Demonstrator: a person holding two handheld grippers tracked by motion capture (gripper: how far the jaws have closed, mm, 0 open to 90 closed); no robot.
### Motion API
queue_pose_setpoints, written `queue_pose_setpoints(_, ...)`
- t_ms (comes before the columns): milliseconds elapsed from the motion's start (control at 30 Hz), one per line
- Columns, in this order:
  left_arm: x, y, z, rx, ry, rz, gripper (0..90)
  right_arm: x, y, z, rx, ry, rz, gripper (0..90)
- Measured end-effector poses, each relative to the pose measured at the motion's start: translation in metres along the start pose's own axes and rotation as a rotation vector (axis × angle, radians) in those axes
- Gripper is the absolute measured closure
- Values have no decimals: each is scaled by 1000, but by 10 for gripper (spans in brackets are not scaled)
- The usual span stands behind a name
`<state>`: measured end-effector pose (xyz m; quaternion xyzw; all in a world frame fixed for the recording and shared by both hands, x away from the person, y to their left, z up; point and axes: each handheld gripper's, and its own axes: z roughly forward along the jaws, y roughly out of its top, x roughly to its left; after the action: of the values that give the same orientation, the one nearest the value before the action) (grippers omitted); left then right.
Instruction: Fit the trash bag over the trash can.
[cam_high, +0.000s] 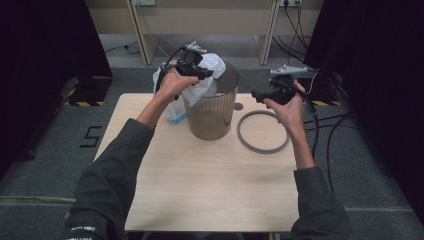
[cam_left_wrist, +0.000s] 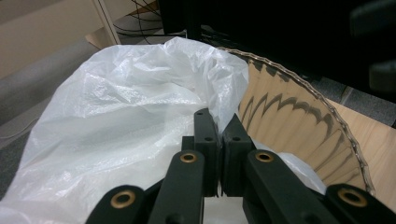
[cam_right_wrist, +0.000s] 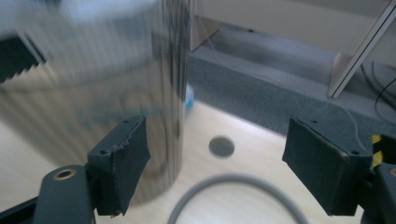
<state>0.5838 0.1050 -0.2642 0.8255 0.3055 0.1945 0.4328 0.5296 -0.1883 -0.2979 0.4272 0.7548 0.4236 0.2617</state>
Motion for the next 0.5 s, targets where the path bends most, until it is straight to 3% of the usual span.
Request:
queue_pose_setpoints(167,-5,1,2,12,-2,19,871,10,45,8,-17,22,-18,233)
queue_pose_setpoints(300,-10,3,2,22,-7,40,870,17,73,19,-43,65,11,265)
queue_pose_setpoints(500,-14,3,2,22,-12,54,869,29,98,39,-42,128,42,295)
